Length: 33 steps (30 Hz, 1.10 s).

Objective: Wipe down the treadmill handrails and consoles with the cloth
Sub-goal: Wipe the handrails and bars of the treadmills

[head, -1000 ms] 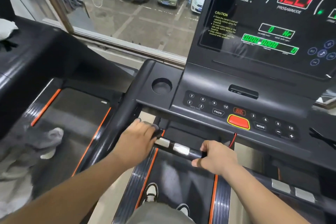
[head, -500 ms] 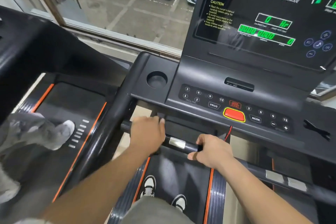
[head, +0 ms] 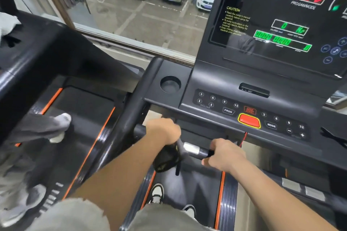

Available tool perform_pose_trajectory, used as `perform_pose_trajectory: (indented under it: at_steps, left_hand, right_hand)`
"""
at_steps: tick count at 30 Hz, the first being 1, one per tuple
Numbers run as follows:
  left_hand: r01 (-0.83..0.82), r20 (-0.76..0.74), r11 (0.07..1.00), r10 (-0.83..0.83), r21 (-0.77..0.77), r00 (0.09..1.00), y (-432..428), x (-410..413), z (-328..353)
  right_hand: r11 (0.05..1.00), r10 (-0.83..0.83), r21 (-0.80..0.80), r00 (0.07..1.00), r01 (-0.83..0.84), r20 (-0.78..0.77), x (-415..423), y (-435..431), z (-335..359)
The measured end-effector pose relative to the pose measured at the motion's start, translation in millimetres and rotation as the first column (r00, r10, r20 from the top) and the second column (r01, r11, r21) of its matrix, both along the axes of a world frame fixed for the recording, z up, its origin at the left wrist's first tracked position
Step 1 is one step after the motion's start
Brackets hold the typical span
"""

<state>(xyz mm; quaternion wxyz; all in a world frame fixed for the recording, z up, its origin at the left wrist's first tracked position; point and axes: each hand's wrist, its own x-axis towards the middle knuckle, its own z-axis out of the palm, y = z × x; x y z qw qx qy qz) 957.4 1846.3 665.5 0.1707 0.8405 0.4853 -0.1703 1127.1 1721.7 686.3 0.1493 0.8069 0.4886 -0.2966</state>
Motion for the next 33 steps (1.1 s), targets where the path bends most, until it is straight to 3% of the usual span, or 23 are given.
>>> perform_pose_trajectory:
  at_steps: [1, 3, 4, 6, 8, 10, 14, 17, 21, 22, 24, 27, 29, 31, 33]
  left_hand:
    - [0.052, 0.066, 0.979, -0.066, 0.195, 0.996, -18, -7, -5]
    - [0.041, 0.243, 0.933, -0.135, 0.357, 0.96, -56, -31, -25]
    - [0.052, 0.322, 0.929, -0.18, 0.368, 0.929, -68, -45, -38]
    - [0.133, 0.312, 0.908, -0.269, 0.397, 0.911, -72, -72, -57]
    - [0.209, 0.236, 0.867, -0.343, 0.453, 0.909, -56, -90, -63]
    - [0.197, 0.198, 0.875, -0.31, 0.442, 0.93, -35, -100, -54]
    - [0.14, 0.049, 0.882, -0.18, 0.45, 0.982, -10, -94, -33]
    - [0.282, -0.17, 0.92, -0.243, 0.273, 0.955, 7, -60, -13]
    - [0.274, -0.255, 0.962, -0.263, 0.007, 0.93, 30, -32, -10]
    - [0.303, -0.236, 0.953, -0.292, 0.011, 0.927, 29, -34, -14]
    - [0.327, -0.058, 0.925, -0.322, 0.194, 0.945, 12, -49, -24]
    - [0.209, 0.199, 0.858, -0.333, 0.469, 0.922, -23, -84, -40]
    - [0.182, 0.212, 0.87, -0.306, 0.458, 0.928, -29, -94, -49]
    - [0.202, 0.11, 0.898, -0.264, 0.391, 0.958, -19, -81, -33]
    - [0.142, 0.068, 0.967, -0.16, 0.212, 0.985, 5, -58, -14]
  right_hand:
    - [0.999, 0.04, -0.002, 0.999, -0.04, 0.005, -2, 3, -1]
    - [0.996, 0.085, 0.026, 0.994, -0.083, -0.074, -7, 13, -6]
    - [0.996, 0.082, 0.035, 0.988, -0.078, -0.133, -12, 19, -7]
    - [0.993, 0.115, 0.048, 0.98, -0.109, -0.16, -27, 30, -9]
    - [0.979, 0.19, 0.086, 0.979, -0.184, -0.071, -40, 34, -13]
    - [0.973, 0.203, 0.113, 0.979, -0.202, 0.003, -45, 35, -16]
    - [0.989, 0.121, 0.089, 0.991, -0.116, -0.049, -40, 40, -16]
    - [0.996, 0.067, 0.066, 0.995, -0.062, -0.079, -41, 44, -14]
    - [0.999, 0.015, 0.052, 0.996, -0.01, -0.089, -43, 46, -10]
    - [0.999, 0.009, 0.048, 0.996, -0.005, -0.09, -44, 46, -9]
    - [0.999, 0.012, 0.043, 0.996, -0.008, -0.084, -46, 45, -7]
    - [0.999, 0.003, 0.045, 0.997, 0.0, -0.083, -47, 45, -6]
    - [0.999, -0.009, 0.045, 0.996, 0.013, -0.088, -48, 45, -5]
    - [0.999, -0.01, 0.044, 0.997, 0.014, -0.082, -49, 45, -3]
    - [0.999, -0.011, 0.046, 0.998, 0.015, -0.068, -50, 43, -3]
